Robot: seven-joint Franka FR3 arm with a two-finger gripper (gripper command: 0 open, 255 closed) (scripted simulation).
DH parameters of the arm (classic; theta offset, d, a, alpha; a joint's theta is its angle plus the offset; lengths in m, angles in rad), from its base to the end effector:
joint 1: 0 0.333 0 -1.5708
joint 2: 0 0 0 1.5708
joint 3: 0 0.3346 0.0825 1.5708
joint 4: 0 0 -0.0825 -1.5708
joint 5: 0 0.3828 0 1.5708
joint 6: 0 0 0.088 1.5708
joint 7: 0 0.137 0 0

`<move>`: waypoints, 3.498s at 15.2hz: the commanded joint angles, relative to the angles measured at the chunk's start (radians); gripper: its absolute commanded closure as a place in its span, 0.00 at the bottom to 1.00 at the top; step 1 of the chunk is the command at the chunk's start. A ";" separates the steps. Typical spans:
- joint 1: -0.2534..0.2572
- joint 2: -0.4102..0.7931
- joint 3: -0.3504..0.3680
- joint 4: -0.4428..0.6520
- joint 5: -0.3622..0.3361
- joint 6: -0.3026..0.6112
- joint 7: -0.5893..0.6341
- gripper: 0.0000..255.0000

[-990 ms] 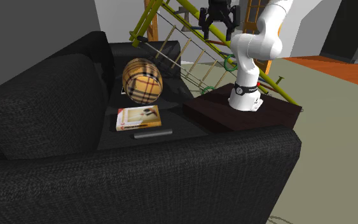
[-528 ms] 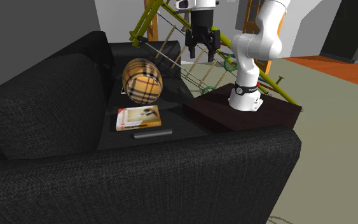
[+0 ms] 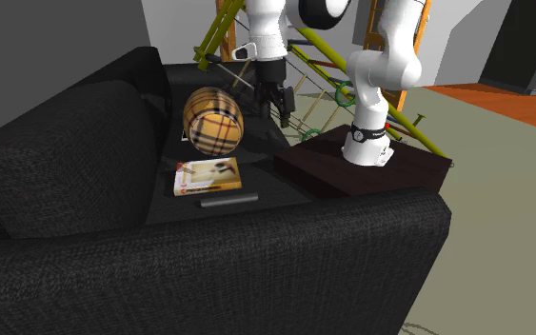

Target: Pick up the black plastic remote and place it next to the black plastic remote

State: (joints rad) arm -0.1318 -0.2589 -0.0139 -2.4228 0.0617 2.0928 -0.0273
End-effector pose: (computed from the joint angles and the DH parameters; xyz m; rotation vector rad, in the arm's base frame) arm 0.4318 -0.0587 0.3892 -3.0694 0.2314 0.1018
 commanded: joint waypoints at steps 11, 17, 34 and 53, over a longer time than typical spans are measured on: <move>-0.057 0.442 -0.052 0.156 0.031 0.212 0.042 0.00; -0.093 0.666 -0.072 0.283 0.067 0.269 0.049 0.00; -0.134 0.915 -0.068 0.399 0.111 0.371 0.048 0.00; -0.127 0.841 -0.078 0.376 0.100 0.320 0.057 1.00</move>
State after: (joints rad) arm -0.2605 0.5934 -0.0910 -2.0471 0.1640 2.4241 0.0265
